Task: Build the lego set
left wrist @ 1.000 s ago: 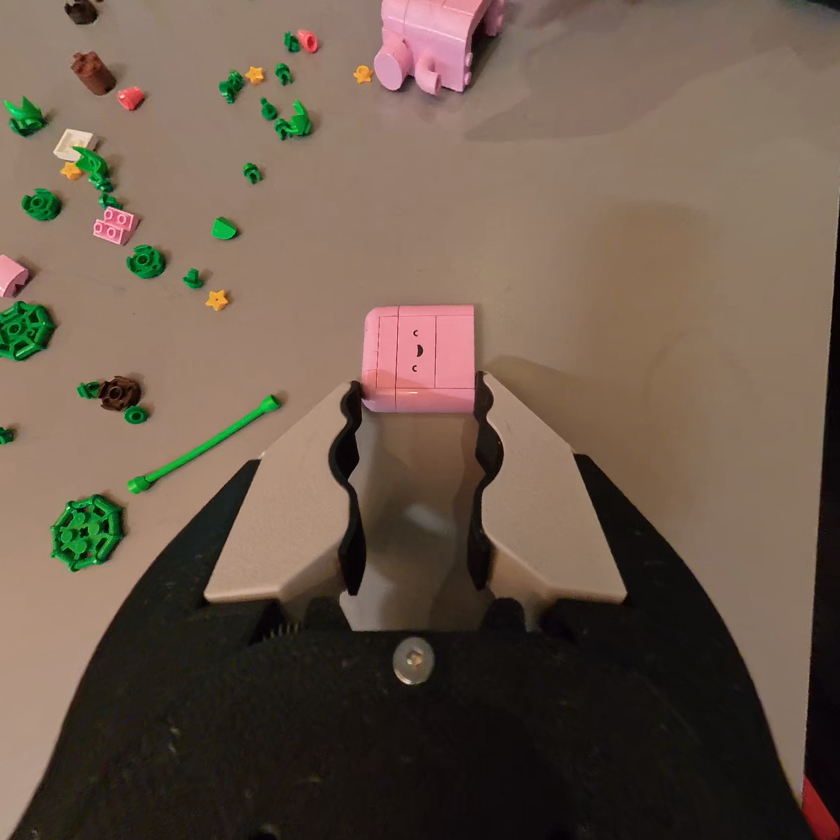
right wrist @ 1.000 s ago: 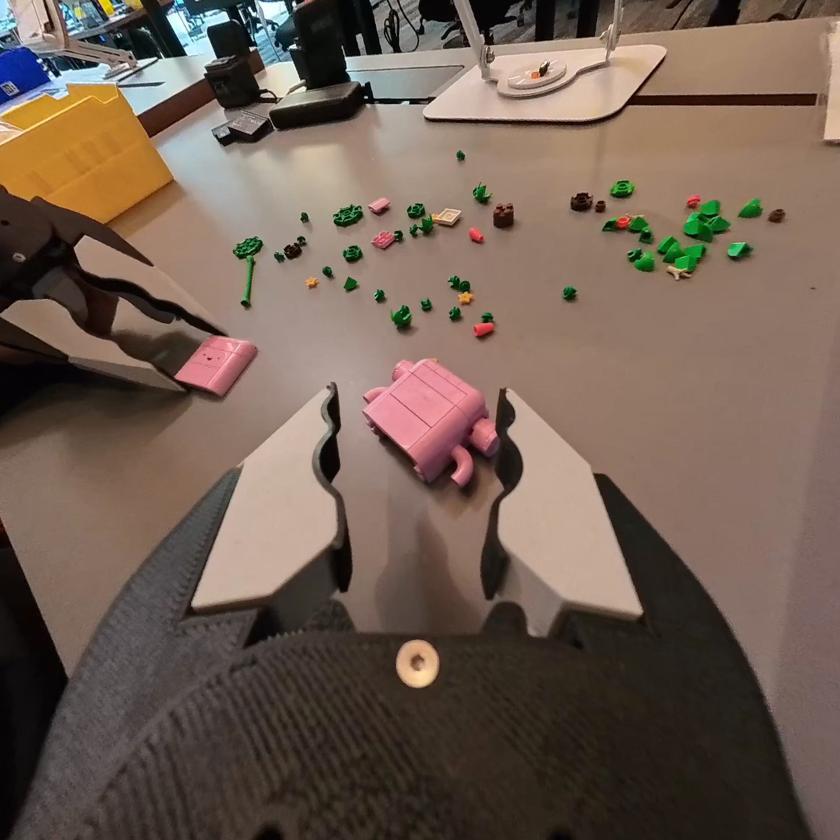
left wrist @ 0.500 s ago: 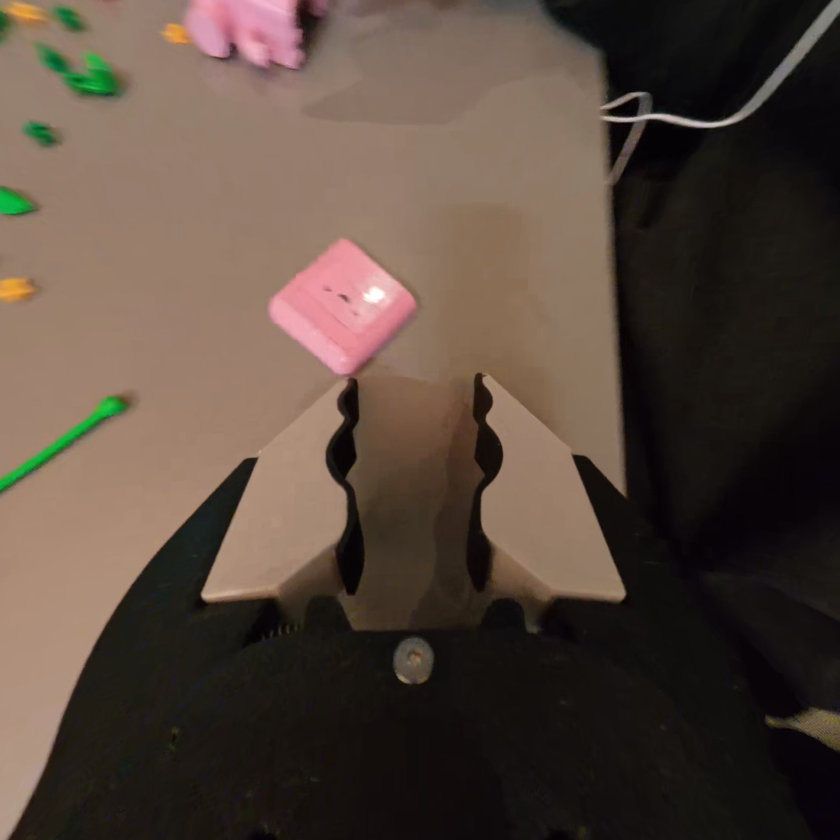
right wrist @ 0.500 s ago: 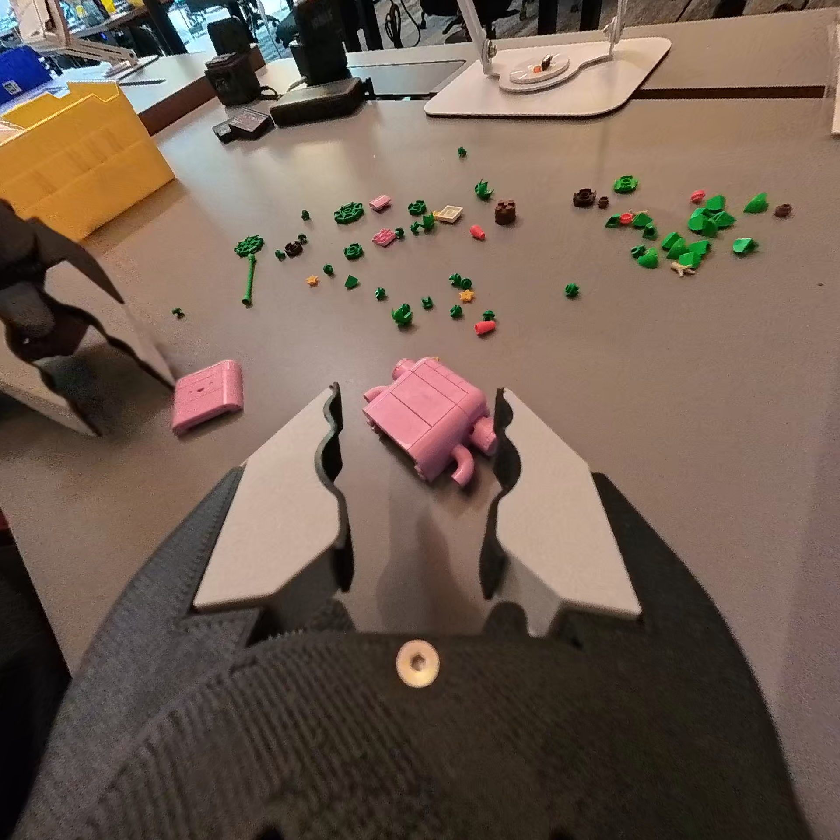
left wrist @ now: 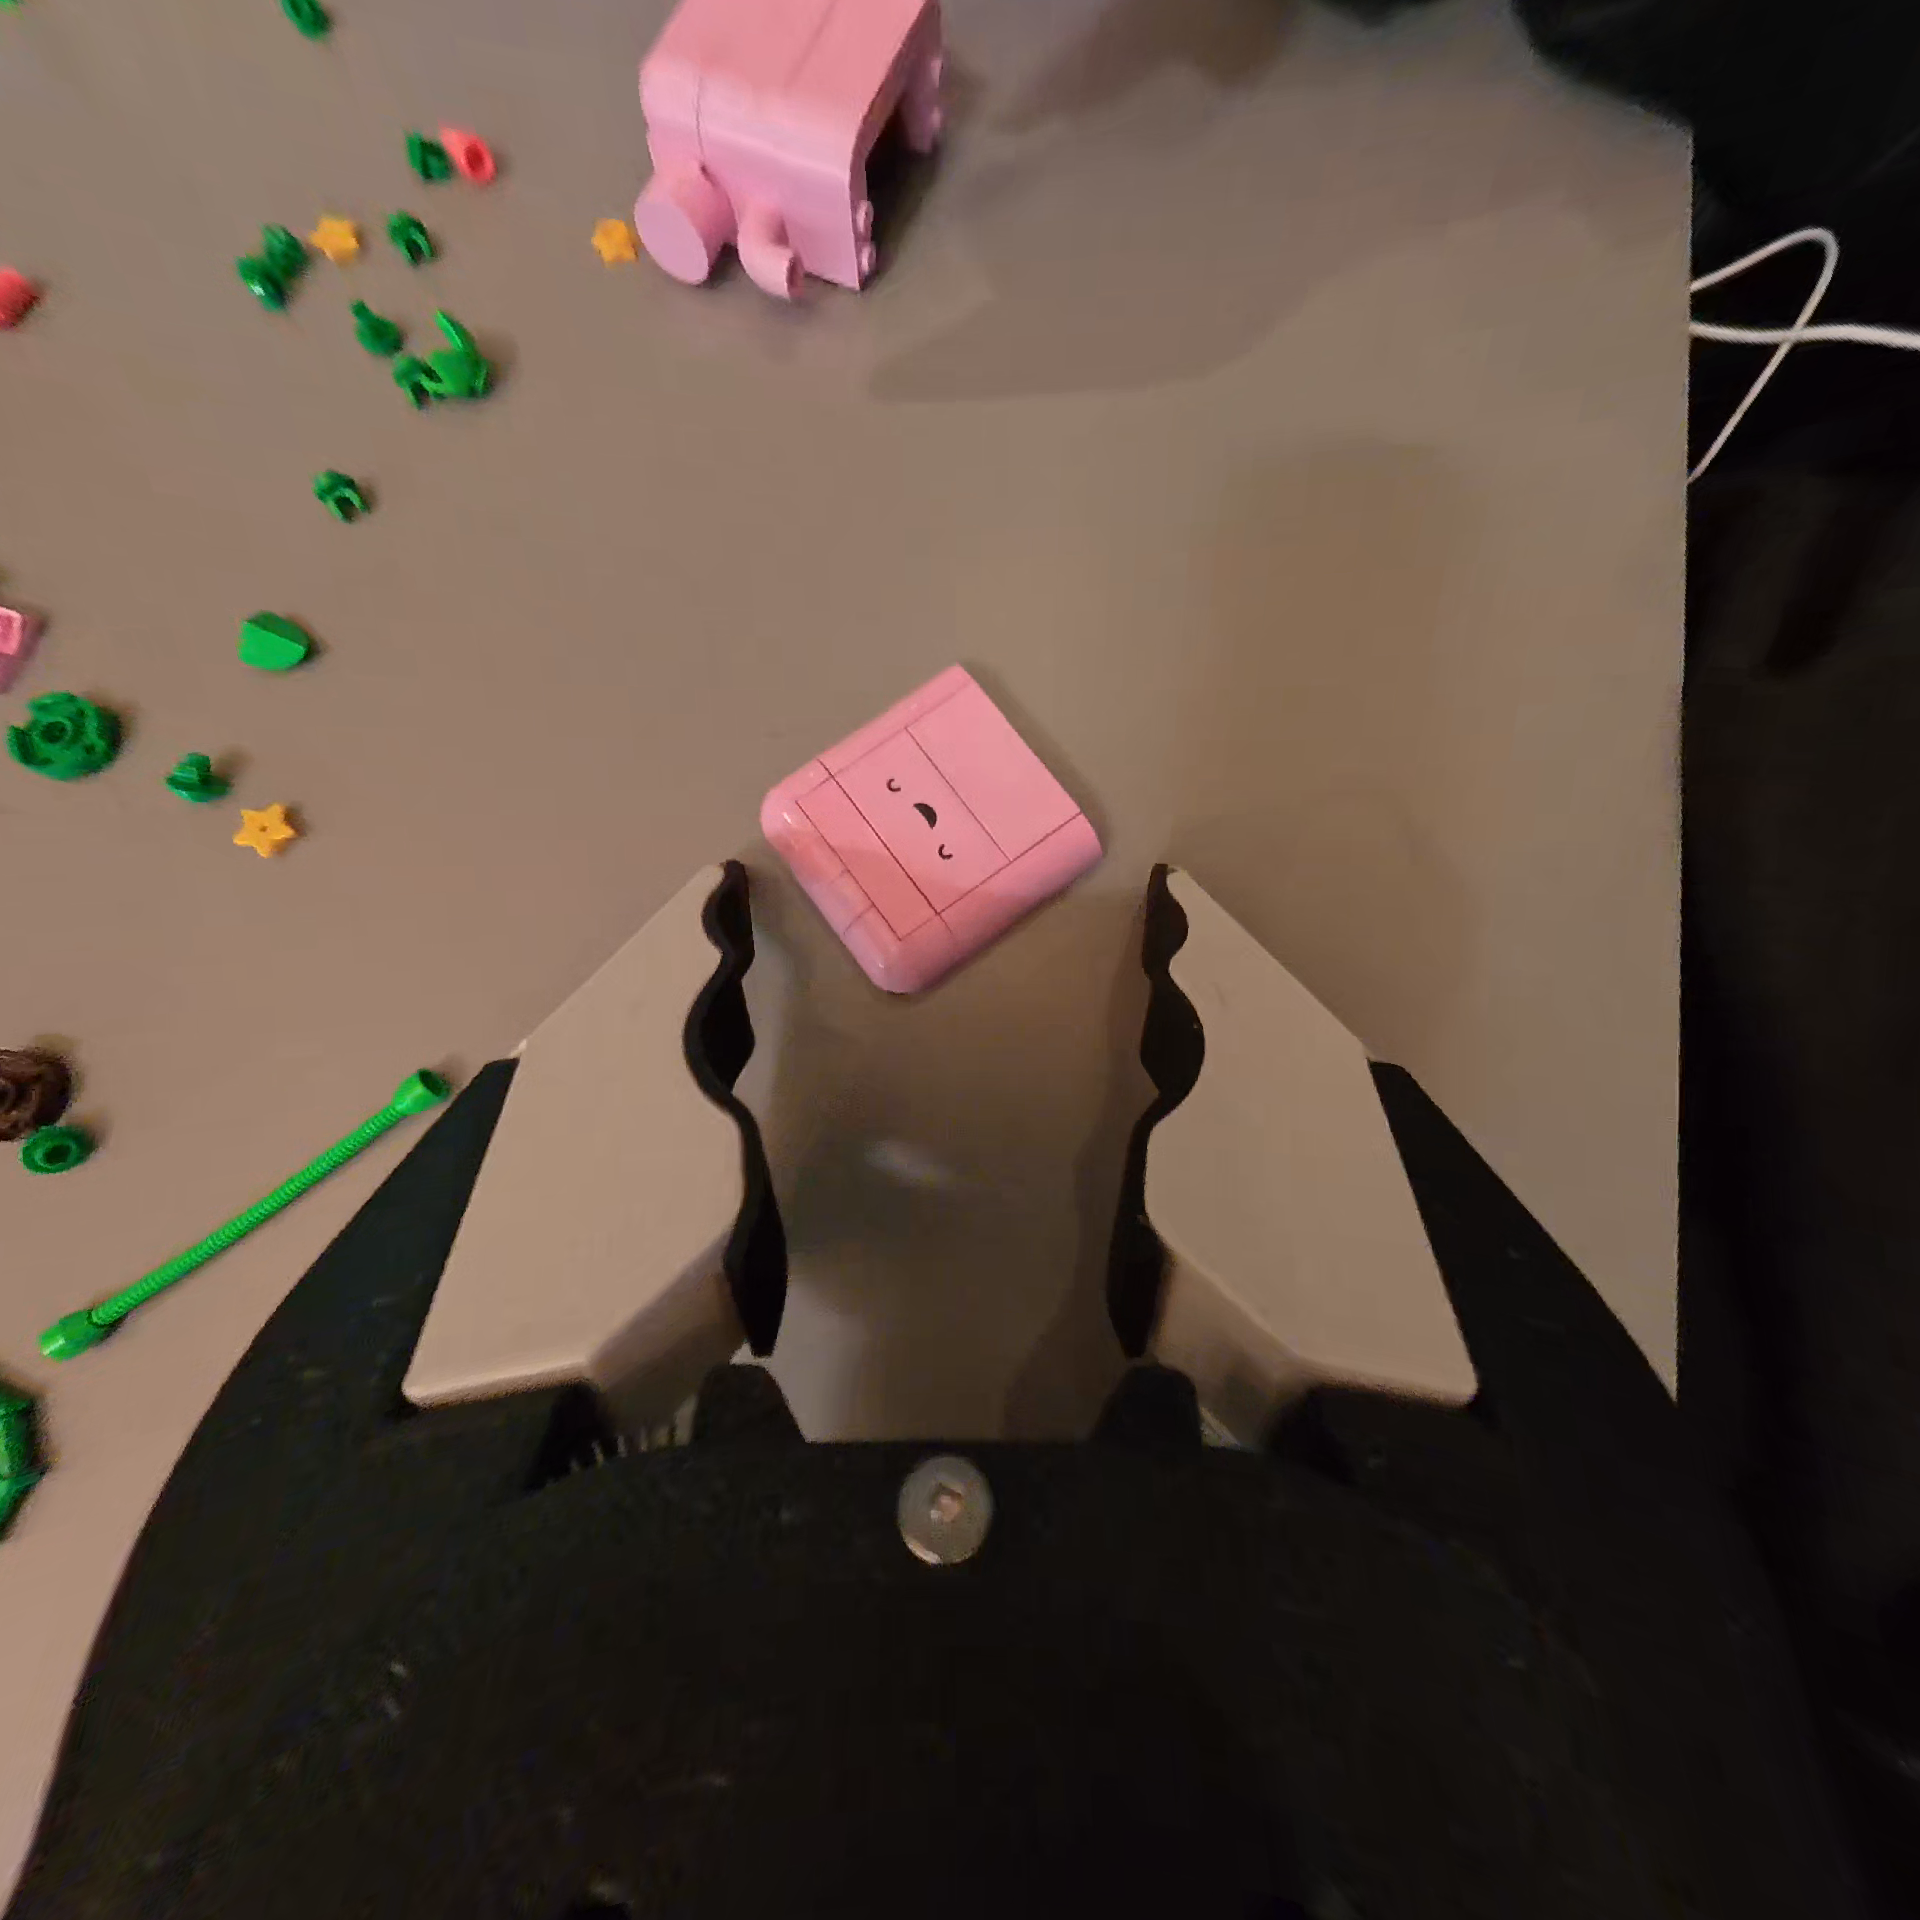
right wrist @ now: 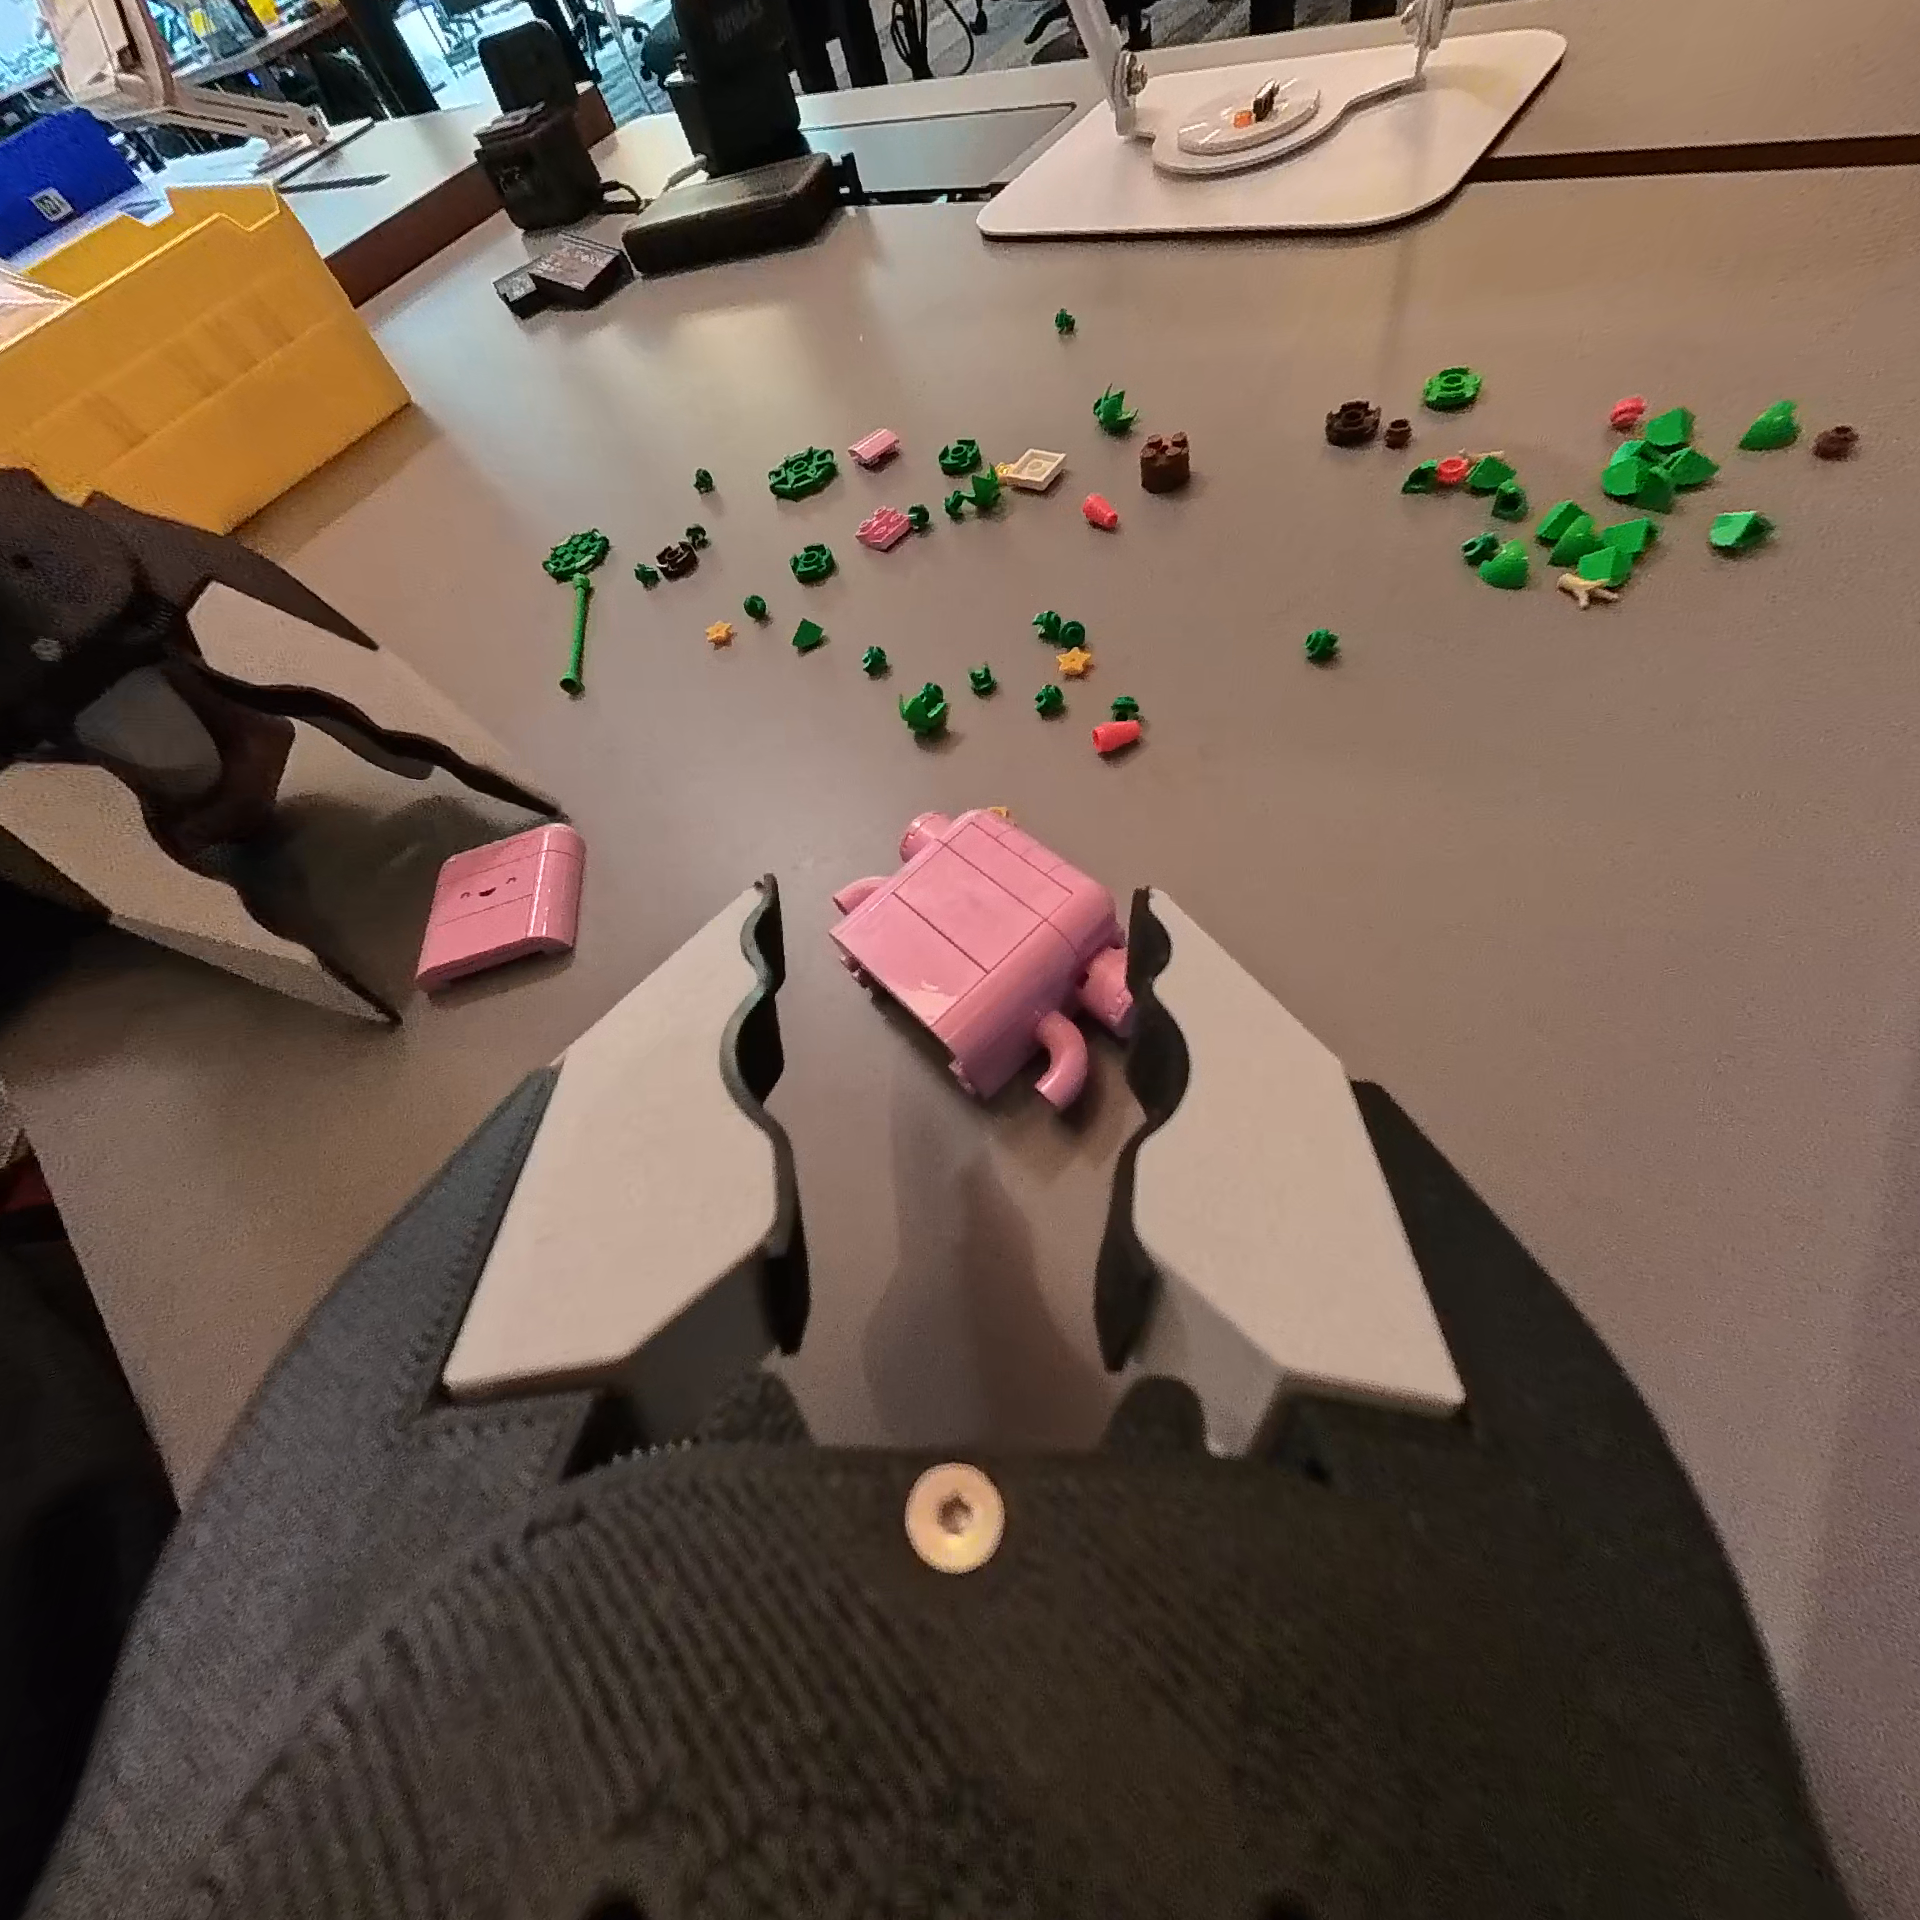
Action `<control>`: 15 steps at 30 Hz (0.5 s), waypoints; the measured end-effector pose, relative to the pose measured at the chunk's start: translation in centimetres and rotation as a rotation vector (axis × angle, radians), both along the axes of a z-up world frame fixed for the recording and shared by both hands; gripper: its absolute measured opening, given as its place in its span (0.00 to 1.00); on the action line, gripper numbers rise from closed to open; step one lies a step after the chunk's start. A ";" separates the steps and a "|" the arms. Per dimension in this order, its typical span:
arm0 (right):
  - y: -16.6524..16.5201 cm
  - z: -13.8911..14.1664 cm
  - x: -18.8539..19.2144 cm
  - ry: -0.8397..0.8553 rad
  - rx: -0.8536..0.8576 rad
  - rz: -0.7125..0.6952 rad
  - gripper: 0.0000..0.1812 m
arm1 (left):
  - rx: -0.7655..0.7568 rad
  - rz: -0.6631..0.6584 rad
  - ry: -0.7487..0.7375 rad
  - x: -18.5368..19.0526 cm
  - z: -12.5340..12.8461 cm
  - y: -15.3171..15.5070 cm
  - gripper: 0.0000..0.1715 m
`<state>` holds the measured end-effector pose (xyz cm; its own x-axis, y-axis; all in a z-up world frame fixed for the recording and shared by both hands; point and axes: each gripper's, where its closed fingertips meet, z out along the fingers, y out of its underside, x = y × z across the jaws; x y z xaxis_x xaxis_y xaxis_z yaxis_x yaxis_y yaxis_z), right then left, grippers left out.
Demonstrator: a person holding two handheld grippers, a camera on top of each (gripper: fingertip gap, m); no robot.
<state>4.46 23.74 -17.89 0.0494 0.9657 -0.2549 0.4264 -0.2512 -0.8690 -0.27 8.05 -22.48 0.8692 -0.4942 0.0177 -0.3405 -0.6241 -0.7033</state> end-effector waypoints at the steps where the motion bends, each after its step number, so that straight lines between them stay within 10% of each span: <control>1: 0.0 0.0 0.0 0.001 -0.001 0.000 0.36 | 0.011 0.003 0.002 0.0 0.1 0.0 0.43; 15: 0.3 0.4 0.0 0.023 -0.009 -0.017 0.32 | 0.039 0.086 -0.028 -1.1 0.6 0.7 0.50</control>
<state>4.51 24.08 -17.53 0.0596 0.9625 -0.2646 0.4021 -0.2658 -0.8762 -1.32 8.80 -21.85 0.9079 -0.4185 0.0245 -0.2668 -0.6221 -0.7361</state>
